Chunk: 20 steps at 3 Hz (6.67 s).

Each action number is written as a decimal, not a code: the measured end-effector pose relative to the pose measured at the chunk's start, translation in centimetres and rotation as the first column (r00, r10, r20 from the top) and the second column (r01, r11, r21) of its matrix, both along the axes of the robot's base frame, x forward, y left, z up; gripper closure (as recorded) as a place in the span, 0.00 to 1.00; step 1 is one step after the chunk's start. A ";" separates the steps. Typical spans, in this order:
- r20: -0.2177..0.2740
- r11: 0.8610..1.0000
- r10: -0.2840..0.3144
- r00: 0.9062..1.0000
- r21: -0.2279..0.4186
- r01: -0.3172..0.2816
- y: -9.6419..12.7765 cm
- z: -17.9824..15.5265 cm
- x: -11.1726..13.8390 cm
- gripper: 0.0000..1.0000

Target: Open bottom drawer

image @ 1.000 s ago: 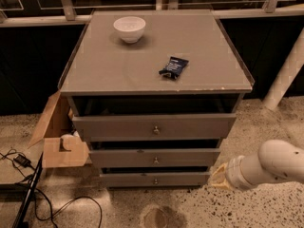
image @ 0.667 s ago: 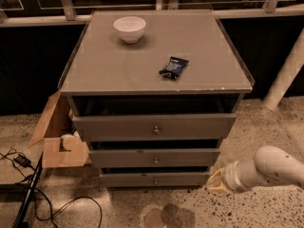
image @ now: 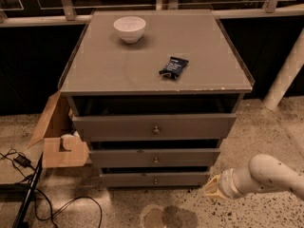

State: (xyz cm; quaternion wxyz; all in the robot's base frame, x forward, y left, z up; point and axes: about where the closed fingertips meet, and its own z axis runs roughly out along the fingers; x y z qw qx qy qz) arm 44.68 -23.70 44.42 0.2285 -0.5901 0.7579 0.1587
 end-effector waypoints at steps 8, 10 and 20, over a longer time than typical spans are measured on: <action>0.114 0.996 0.064 0.991 -0.065 -0.056 1.1 -21.5 5.8 0.00; 0.173 1.000 0.027 0.985 -0.020 -0.024 1.3 -22.5 7.6 0.00; 0.068 0.995 0.090 0.994 -0.060 -0.086 6.2 -28.8 14.7 0.00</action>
Offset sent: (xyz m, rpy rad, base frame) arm 0.0105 -0.0014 -0.1293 -0.0625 -0.2256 0.1091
